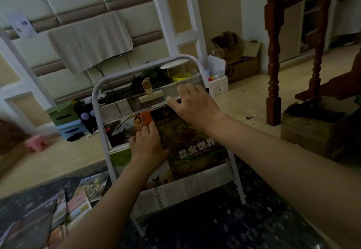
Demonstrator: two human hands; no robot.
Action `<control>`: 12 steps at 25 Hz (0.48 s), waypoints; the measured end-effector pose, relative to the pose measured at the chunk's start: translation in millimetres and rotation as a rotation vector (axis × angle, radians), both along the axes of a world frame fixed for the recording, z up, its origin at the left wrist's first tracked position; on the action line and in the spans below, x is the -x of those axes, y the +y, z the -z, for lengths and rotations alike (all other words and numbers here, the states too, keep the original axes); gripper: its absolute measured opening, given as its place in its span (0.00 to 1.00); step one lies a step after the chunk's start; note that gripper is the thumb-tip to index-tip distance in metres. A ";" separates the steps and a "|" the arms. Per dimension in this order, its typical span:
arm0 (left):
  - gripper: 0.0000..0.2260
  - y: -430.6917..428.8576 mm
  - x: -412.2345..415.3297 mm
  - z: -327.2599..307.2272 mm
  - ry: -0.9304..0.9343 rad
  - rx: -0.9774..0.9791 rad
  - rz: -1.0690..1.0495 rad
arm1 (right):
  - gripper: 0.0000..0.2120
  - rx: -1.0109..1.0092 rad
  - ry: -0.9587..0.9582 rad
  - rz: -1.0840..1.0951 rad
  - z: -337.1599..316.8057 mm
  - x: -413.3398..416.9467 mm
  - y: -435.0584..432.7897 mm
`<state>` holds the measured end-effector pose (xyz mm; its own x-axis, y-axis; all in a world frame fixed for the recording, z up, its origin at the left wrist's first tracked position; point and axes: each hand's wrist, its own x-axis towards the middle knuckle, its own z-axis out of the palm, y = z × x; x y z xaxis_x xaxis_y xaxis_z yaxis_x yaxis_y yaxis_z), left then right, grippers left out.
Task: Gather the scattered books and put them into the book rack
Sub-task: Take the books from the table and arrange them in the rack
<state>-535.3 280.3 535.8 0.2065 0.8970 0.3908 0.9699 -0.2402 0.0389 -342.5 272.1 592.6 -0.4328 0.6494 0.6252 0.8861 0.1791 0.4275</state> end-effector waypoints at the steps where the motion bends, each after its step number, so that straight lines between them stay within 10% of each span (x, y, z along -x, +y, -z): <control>1: 0.43 -0.8 0.6 2.2 0.012 -0.020 -0.006 | 0.25 0.021 -0.008 0.004 2.6 0.5 0.8; 12: 0.35 -3.1 3.7 13.3 -0.023 -0.012 0.025 | 0.31 0.211 0.077 0.087 49.8 12.7 10.7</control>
<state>-539.0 277.2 522.5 0.2202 0.8869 0.4061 0.9624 -0.2654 0.0578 -355.2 282.8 542.8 -0.3261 0.8019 0.5006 0.9305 0.1789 0.3195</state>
